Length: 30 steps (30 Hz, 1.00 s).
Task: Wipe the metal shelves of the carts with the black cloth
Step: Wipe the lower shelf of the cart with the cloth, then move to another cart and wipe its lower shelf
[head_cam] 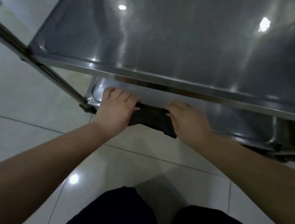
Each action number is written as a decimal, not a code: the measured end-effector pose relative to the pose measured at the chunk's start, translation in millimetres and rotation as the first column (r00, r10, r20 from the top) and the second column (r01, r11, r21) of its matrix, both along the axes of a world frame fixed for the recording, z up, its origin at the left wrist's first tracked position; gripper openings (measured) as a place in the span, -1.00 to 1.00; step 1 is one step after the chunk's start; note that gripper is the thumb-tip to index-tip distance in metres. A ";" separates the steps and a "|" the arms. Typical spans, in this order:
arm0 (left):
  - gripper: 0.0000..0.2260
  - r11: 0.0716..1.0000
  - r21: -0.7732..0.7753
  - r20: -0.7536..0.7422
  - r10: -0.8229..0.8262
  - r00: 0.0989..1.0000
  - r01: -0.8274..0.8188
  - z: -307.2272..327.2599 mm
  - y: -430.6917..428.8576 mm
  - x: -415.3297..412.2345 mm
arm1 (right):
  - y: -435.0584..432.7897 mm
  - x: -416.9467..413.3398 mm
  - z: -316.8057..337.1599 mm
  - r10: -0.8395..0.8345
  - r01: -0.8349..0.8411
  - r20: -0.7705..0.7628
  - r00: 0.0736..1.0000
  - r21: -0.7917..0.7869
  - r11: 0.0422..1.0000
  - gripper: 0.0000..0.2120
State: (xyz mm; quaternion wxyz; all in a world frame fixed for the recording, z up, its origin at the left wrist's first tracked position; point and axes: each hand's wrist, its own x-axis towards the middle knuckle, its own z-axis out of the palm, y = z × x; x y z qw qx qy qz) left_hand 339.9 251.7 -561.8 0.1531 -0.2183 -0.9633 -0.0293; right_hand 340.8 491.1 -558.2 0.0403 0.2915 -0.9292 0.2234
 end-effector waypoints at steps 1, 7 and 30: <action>-0.79 1.000 -0.003 0.010 0.001 1.000 -0.001 19.7 -4.6 4.7 | -5.3 7.9 15.6 -0.003 0.003 -0.002 1.000 0.011 1.000 -0.75; -0.90 0.999 -0.002 -0.023 0.037 0.999 -0.037 152.5 -33.7 33.6 | -38.5 38.6 158.7 -0.035 0.046 0.110 0.993 -0.097 0.994 -0.74; -0.70 0.873 0.053 -0.235 0.483 0.843 -0.485 779.4 -224.0 79.1 | -255.5 -23.5 776.3 0.208 -0.232 -0.170 0.963 -0.135 0.963 -0.75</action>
